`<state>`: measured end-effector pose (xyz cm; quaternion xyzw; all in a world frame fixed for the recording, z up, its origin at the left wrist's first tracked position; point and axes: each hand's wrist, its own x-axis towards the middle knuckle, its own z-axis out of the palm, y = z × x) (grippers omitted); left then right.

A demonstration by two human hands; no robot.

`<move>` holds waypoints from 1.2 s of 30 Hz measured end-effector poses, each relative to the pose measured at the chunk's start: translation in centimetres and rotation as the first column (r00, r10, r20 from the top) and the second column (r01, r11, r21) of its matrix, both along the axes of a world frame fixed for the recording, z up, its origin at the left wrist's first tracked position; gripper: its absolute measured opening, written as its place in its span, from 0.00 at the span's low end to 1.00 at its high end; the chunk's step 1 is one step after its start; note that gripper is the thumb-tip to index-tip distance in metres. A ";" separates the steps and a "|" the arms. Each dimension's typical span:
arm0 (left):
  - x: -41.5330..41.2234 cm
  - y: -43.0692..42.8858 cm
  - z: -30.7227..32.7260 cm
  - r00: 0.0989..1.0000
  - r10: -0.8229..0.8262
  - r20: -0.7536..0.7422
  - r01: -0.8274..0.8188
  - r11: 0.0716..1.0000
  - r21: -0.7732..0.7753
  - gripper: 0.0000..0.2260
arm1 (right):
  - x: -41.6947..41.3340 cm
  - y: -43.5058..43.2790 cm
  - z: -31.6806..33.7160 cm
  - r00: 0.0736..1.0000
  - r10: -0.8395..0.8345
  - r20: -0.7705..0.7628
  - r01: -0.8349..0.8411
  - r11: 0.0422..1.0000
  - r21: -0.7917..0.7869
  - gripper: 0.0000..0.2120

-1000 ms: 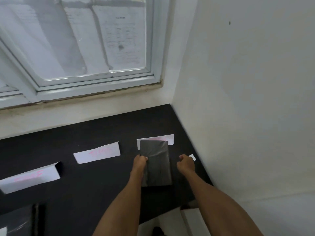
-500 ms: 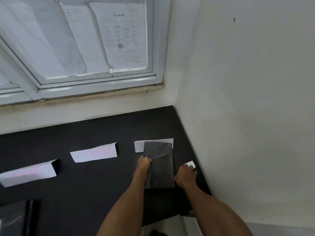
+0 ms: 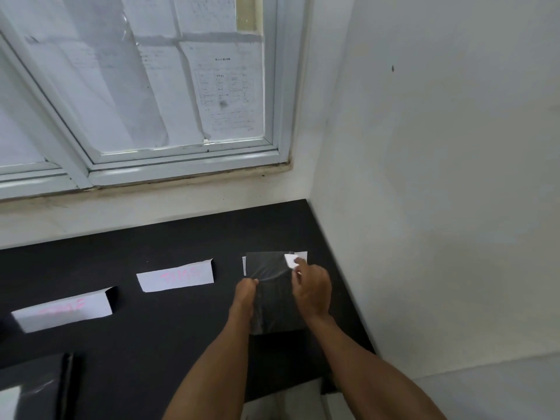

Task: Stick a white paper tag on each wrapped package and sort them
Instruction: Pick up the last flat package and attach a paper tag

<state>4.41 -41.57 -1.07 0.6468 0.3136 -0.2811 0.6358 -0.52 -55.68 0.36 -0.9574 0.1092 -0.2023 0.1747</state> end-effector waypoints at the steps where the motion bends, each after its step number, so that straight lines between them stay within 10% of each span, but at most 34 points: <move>1: -0.3 0.7 0.9 1.000 0.005 0.004 -0.005 1.000 -0.006 0.09 | -0.2 1.4 0.2 0.996 0.071 0.060 -0.068 0.997 -0.044 0.07; 30: -7.3 27.4 10.3 0.938 0.287 0.197 -0.236 0.940 -0.247 0.08 | -8.4 26.0 3.5 0.744 0.667 0.033 -0.626 0.713 -0.317 0.17; 34: -8.0 30.7 10.4 0.960 0.132 0.247 -0.075 0.971 -0.227 0.16 | -7.1 28.6 5.0 0.952 0.230 0.203 -0.273 0.936 0.221 0.24; 36: -8.5 31.8 10.6 0.960 0.036 0.277 0.019 0.981 -0.193 0.20 | -6.1 29.6 6.6 0.996 0.094 0.013 -0.082 0.791 0.606 0.41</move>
